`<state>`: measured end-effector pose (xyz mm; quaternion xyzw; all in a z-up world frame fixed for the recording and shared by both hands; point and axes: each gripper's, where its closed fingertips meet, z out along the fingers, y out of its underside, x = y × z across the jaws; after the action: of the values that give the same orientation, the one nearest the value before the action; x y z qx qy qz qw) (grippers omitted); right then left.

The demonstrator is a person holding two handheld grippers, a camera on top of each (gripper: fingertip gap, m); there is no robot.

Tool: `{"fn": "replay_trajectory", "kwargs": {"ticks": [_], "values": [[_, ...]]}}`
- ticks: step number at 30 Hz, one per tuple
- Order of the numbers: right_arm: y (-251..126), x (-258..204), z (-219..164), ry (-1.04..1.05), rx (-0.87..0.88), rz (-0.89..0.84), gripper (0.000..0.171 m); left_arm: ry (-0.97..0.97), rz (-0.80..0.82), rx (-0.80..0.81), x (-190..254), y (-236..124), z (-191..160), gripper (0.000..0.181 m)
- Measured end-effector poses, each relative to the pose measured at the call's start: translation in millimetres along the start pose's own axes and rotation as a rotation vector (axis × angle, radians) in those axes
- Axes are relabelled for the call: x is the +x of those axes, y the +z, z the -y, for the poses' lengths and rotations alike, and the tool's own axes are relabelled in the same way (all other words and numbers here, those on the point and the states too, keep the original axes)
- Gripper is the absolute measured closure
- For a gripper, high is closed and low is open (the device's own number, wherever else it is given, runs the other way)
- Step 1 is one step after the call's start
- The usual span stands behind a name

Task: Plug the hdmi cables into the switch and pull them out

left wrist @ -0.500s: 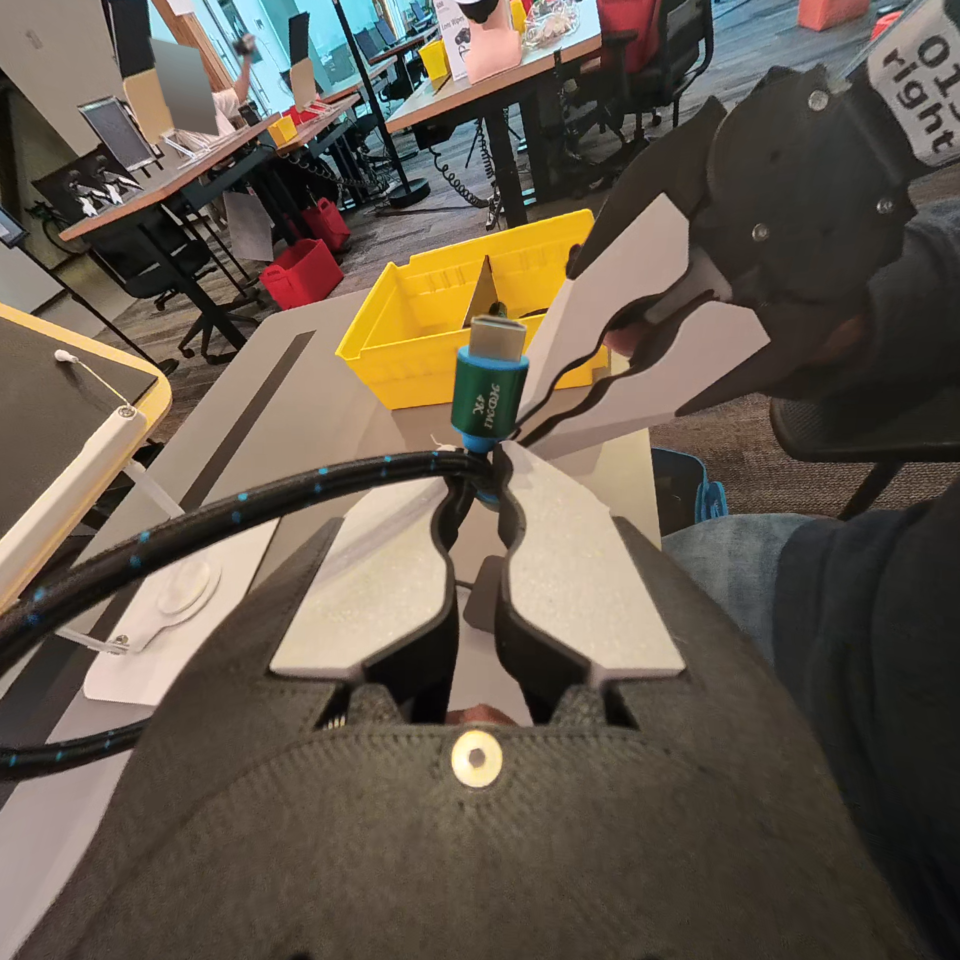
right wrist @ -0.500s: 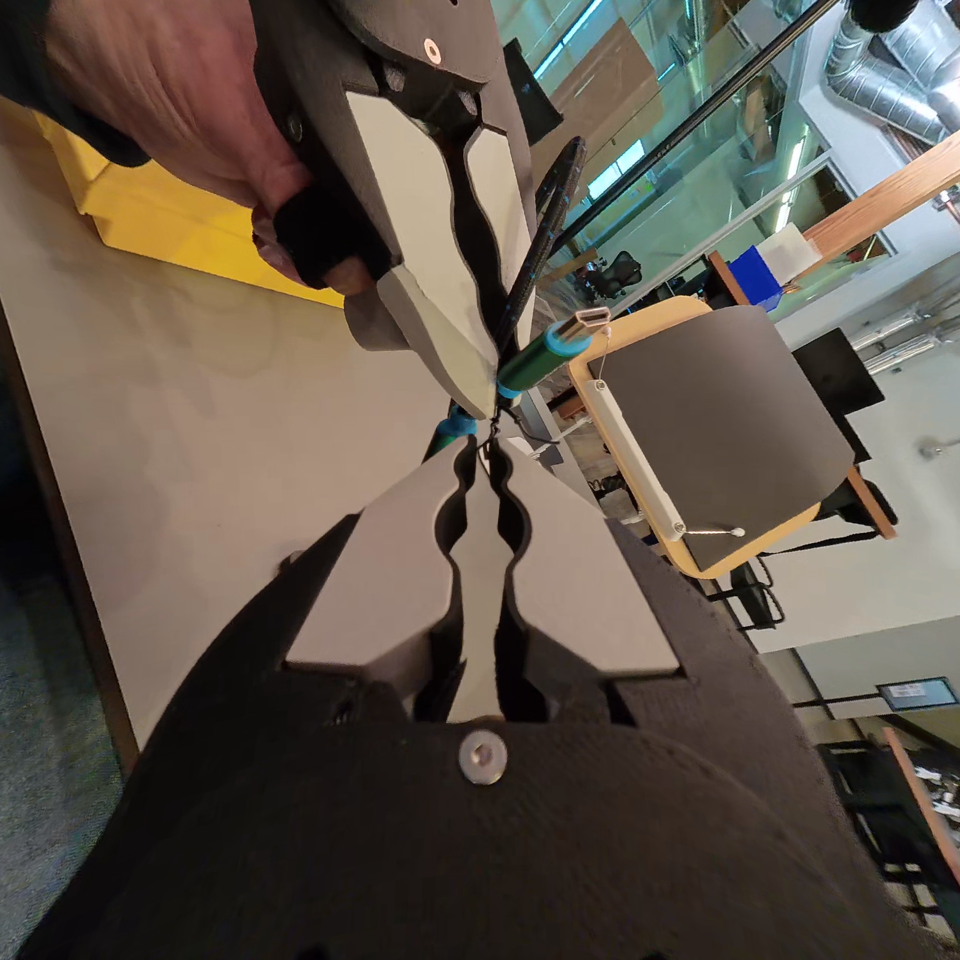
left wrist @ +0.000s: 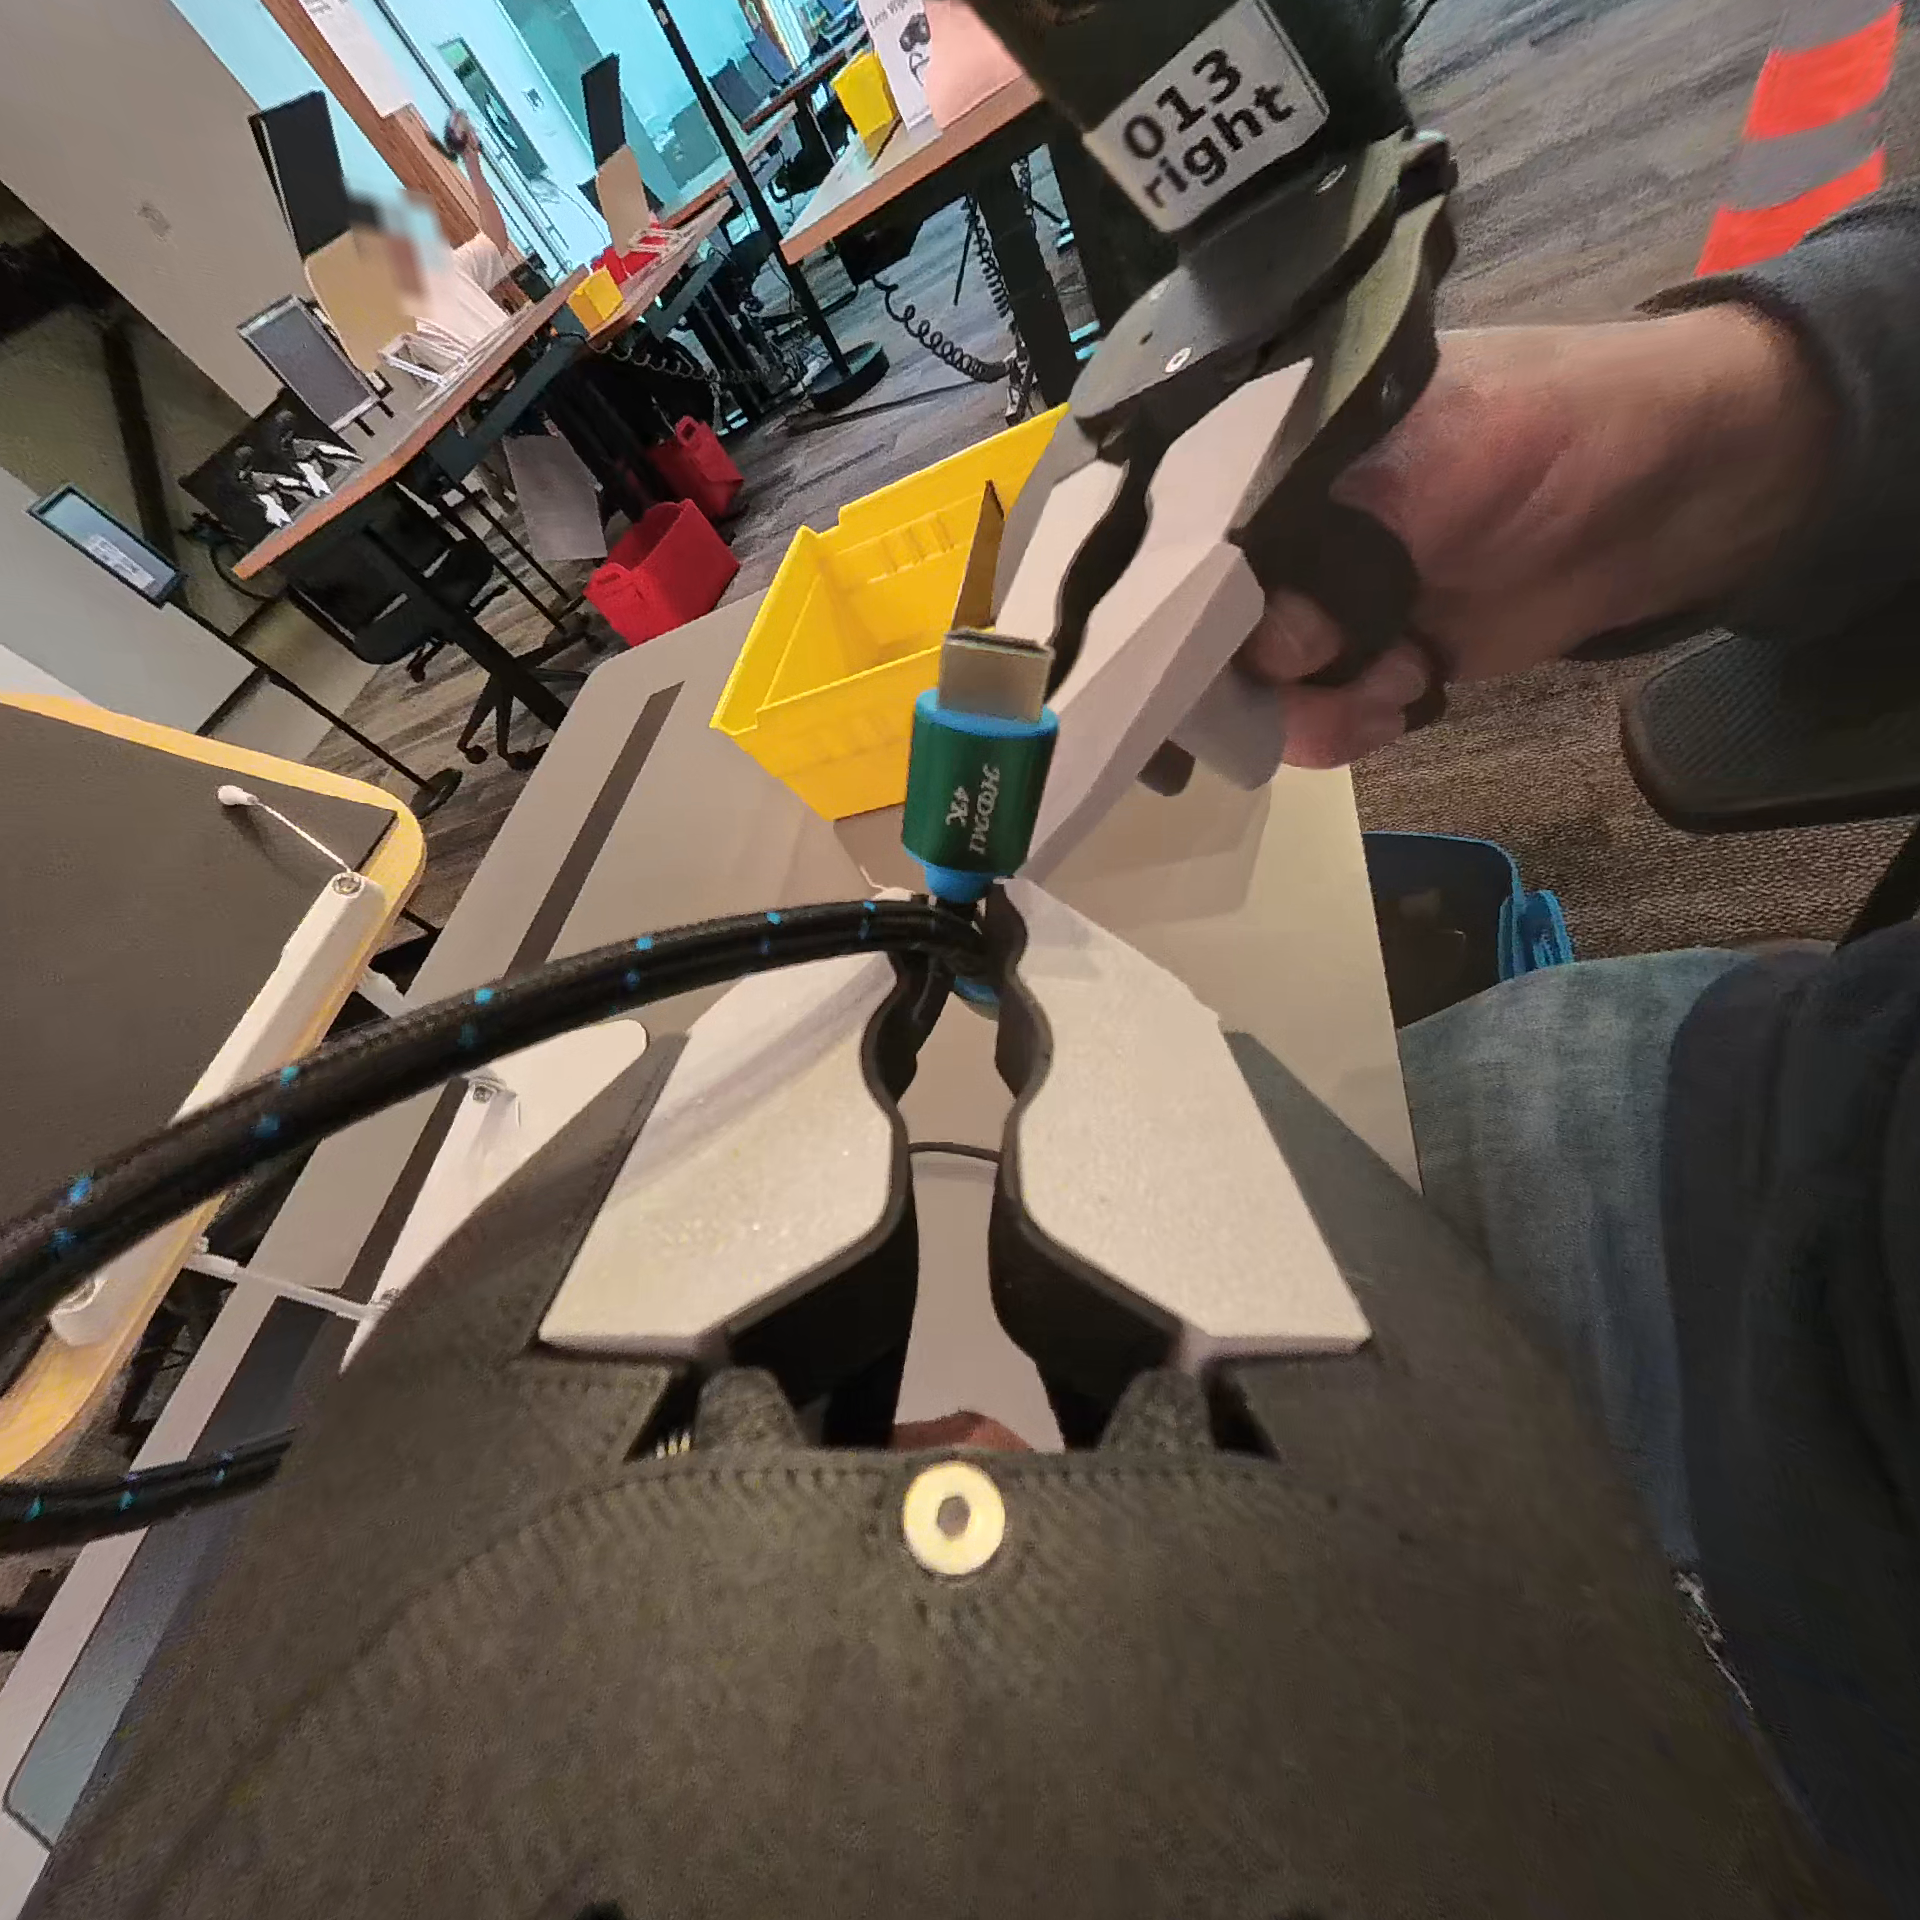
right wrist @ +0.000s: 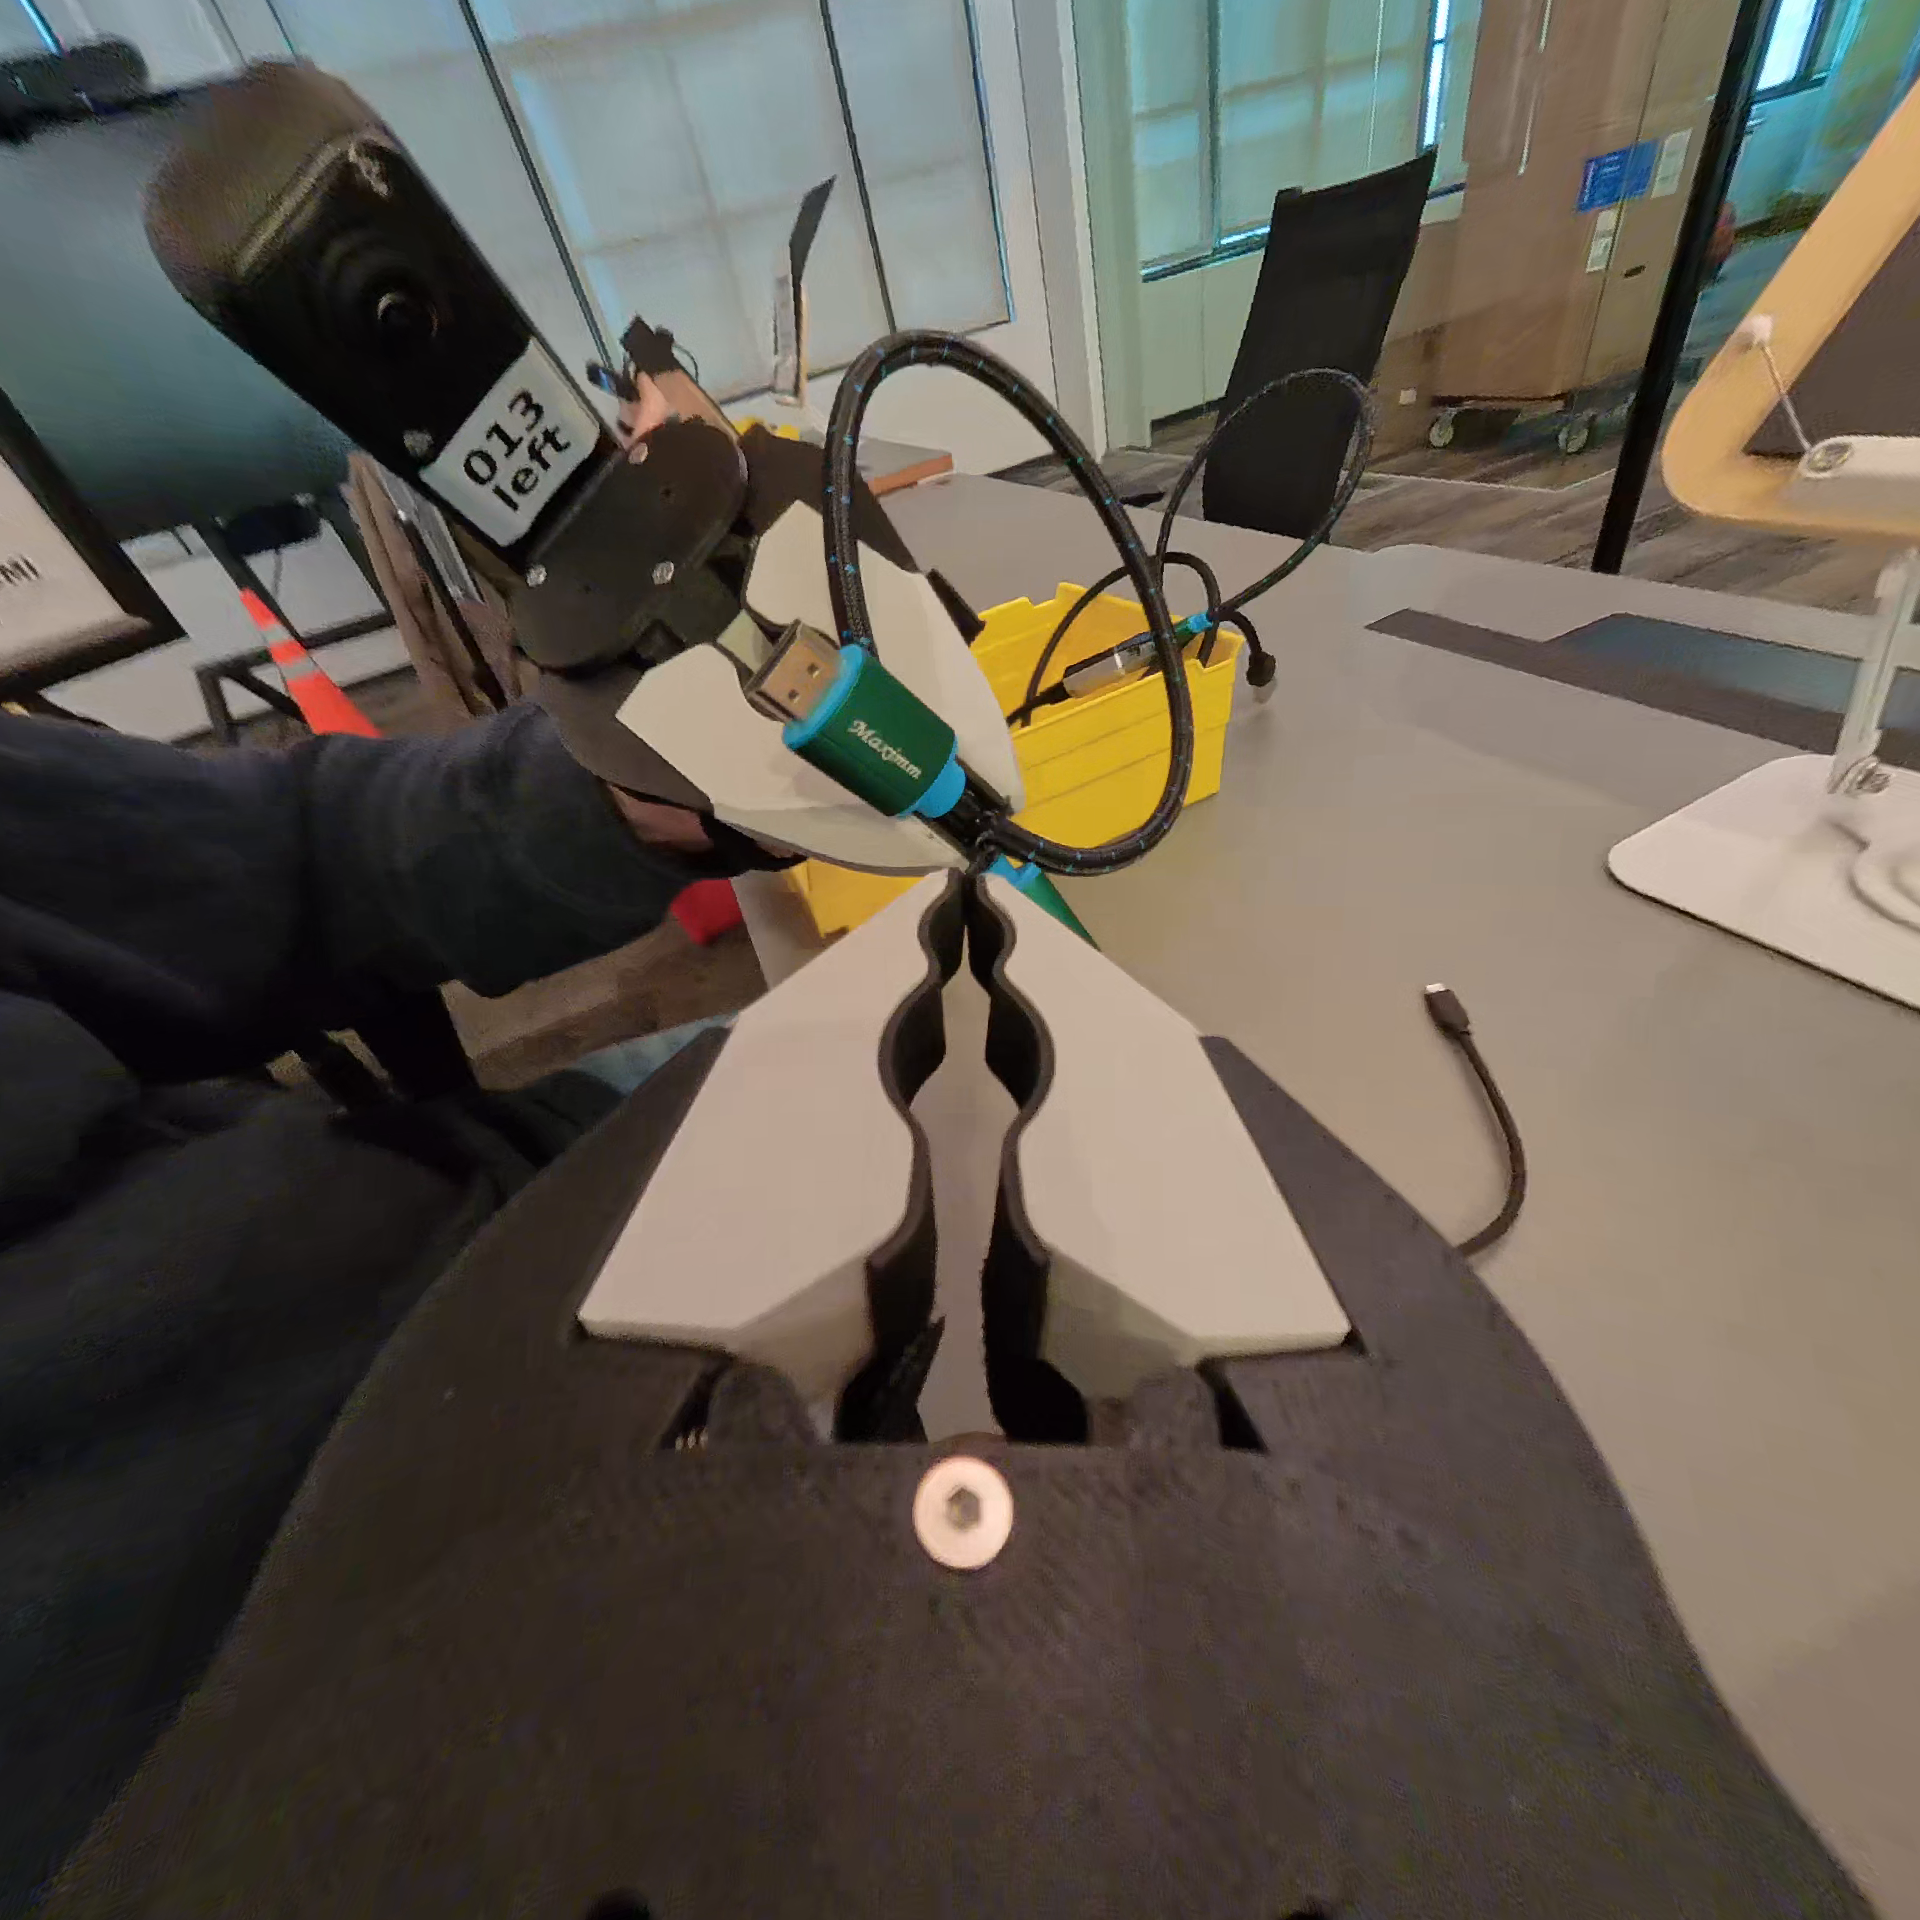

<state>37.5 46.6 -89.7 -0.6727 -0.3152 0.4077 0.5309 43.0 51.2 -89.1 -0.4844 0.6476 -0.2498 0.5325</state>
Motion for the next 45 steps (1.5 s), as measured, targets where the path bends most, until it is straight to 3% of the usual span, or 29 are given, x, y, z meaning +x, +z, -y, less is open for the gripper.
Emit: {"fn": "replay_trajectory", "kwargs": {"ticks": [9,22,45], "values": [[-4,-2,6,0.305,0.106,0.171,0.171,0.032,-0.023,-0.012,4,-1,2,0.171],[-5,2,0,-0.043,-0.008,-0.007,0.171,-0.048,-0.047,-0.011,3,0,-2,0.171],[-8,10,5,-0.014,0.03,-0.026,0.171,-0.08,-0.073,-0.006,5,2,-3,0.171]]}}
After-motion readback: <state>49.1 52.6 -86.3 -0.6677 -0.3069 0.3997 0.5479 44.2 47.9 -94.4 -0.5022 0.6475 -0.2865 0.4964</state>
